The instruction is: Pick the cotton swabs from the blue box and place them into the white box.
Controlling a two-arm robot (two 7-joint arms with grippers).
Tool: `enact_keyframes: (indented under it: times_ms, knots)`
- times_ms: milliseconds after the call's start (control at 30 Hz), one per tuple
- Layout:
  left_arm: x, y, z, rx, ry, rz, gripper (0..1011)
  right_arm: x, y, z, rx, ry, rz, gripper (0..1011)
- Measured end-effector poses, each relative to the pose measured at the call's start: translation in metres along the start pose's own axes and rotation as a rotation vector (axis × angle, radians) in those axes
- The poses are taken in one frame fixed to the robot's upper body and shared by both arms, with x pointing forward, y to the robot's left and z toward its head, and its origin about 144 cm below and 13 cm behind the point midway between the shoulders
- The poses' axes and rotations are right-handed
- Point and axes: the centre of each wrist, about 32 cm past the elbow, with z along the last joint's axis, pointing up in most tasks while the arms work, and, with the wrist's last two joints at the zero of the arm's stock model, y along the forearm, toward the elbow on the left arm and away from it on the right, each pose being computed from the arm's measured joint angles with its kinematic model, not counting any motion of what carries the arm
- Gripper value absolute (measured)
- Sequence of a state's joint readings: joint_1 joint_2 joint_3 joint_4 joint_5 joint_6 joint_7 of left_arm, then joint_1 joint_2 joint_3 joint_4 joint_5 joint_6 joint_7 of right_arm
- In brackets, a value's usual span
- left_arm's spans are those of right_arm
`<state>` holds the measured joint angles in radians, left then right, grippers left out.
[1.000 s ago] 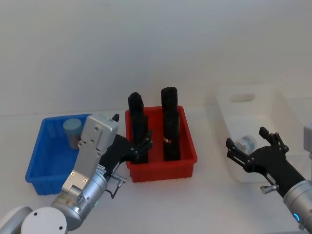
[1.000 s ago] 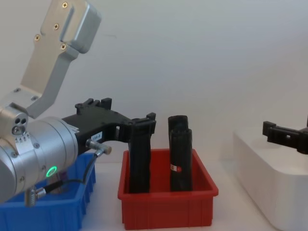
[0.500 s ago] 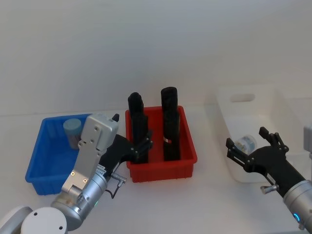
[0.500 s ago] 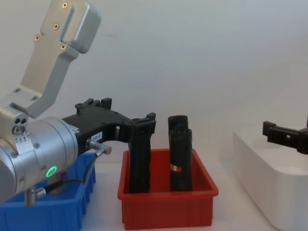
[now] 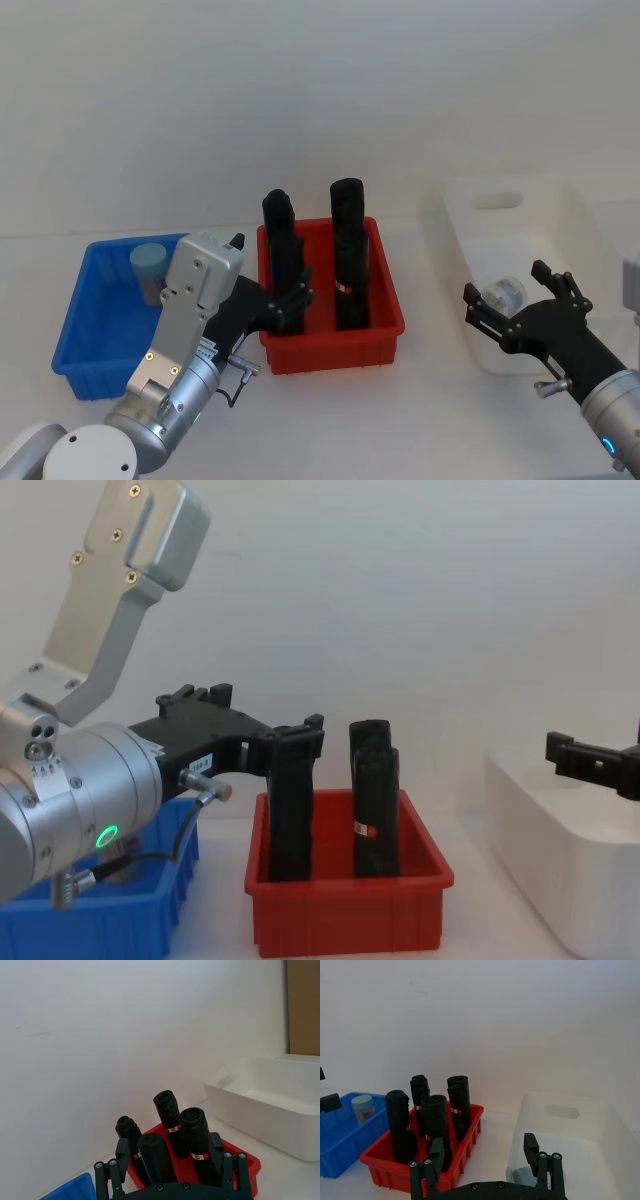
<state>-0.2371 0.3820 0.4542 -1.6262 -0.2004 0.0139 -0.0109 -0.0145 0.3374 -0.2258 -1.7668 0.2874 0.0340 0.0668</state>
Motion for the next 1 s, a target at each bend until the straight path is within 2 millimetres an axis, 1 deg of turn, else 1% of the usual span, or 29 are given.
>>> enact_keyframes:
  times_ms: [267,567,667,733,1000]
  knots:
    - [0.000,0.000,0.000,0.000,0.000,0.000,1004,0.000,0.004,0.000,0.000,-0.006,0.010,1001]
    - [0.000,0.000,0.000,0.000,0.000,0.000,1004,0.002,0.019,0.000,-0.004,-0.027,0.049,1002]
    - [0.000,0.000,0.000,0.000,0.000,0.000,1004,0.002,0.026,-0.001,-0.007,-0.034,0.067,1001]
    - [0.000,0.000,0.000,0.000,0.000,0.000,1004,0.003,0.036,-0.002,-0.012,-0.044,0.088,1001]
    - [0.000,0.000,0.000,0.000,0.000,0.000,1004,0.005,0.056,-0.007,-0.028,-0.054,0.127,1001]
